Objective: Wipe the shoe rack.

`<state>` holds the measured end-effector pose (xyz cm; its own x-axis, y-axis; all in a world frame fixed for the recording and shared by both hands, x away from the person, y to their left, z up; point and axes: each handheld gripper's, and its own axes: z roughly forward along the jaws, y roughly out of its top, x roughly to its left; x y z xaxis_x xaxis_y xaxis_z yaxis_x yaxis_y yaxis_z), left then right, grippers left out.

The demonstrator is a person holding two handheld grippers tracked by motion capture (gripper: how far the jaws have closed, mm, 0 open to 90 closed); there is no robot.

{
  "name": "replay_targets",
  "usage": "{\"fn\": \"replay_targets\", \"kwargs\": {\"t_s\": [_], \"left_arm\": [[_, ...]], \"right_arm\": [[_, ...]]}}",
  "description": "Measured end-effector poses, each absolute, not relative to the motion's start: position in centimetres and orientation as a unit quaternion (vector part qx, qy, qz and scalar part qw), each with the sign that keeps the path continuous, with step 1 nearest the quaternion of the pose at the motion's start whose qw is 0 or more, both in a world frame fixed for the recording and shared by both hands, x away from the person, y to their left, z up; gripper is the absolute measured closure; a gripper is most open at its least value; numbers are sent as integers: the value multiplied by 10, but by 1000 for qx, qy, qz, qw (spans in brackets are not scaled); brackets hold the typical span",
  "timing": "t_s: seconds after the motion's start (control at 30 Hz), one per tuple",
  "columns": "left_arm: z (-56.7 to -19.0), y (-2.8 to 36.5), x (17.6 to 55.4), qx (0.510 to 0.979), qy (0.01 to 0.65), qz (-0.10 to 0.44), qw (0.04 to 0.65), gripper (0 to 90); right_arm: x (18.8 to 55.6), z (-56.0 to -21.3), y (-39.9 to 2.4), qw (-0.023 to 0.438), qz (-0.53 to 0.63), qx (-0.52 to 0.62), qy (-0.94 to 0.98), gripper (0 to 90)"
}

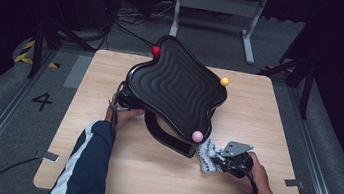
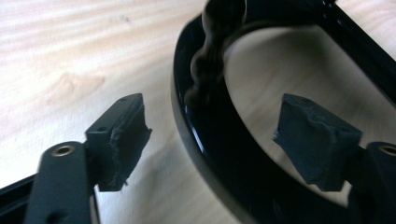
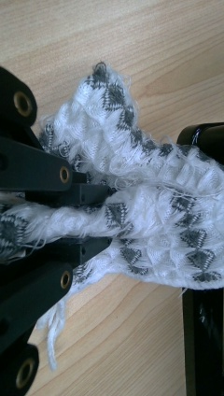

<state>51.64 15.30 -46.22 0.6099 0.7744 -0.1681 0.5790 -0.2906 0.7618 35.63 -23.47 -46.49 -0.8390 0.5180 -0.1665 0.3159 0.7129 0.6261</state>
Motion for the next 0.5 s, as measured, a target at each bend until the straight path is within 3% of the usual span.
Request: {"fn": "replay_targets", "kwargs": {"t_s": [0.23,0.5], "left_arm": [[-454,140,529,777,444,132,426,375],[-454,140,530,779,443,149,419,630]], "right_arm": [[353,-465,-233,167,300,218,914,793],[345,-461,-229,156,307,184,921,803]]}}
